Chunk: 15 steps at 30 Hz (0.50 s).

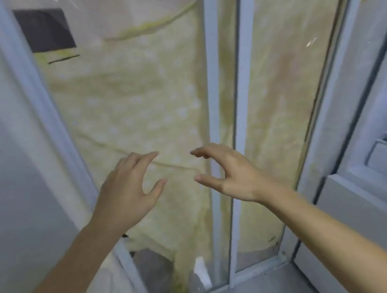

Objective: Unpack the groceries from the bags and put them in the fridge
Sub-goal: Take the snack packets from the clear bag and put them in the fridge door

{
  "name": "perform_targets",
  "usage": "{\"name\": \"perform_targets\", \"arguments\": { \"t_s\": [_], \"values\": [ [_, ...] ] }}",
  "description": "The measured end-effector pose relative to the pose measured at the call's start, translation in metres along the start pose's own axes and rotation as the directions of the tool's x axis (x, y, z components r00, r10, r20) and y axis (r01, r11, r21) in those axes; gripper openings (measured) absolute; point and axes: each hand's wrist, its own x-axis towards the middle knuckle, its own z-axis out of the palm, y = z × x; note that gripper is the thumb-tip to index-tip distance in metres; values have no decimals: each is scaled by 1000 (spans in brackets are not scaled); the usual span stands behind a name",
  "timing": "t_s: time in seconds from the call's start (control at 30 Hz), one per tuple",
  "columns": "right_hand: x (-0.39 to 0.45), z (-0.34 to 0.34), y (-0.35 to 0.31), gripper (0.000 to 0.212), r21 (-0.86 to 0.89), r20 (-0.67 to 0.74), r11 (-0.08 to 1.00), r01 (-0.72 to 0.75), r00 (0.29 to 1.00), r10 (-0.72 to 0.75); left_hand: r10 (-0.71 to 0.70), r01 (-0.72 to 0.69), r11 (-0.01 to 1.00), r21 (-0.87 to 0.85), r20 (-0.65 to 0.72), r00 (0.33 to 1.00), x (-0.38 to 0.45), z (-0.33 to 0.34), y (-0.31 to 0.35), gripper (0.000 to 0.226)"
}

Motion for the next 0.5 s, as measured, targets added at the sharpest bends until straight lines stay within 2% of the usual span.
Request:
{"name": "perform_targets", "arguments": {
  "t_s": [0.1,0.2,0.33,0.5],
  "values": [
    [49,70,-35,58,77,103,984,162,980,-170,-173,175,981,89,-25,985,-45,-21,-65,58],
    [88,140,-65,59,177,194,941,289,927,-322,-395,396,903,168,-39,918,-94,-38,-118,56],
    [124,228,-105,58,337,323,857,389,808,-493,-634,634,745,209,-77,770,-167,-49,-167,52],
    [140,339,-134,54,465,464,746,476,586,-664,-840,847,494,195,-147,523,-250,-31,-193,42]
  ]
}}
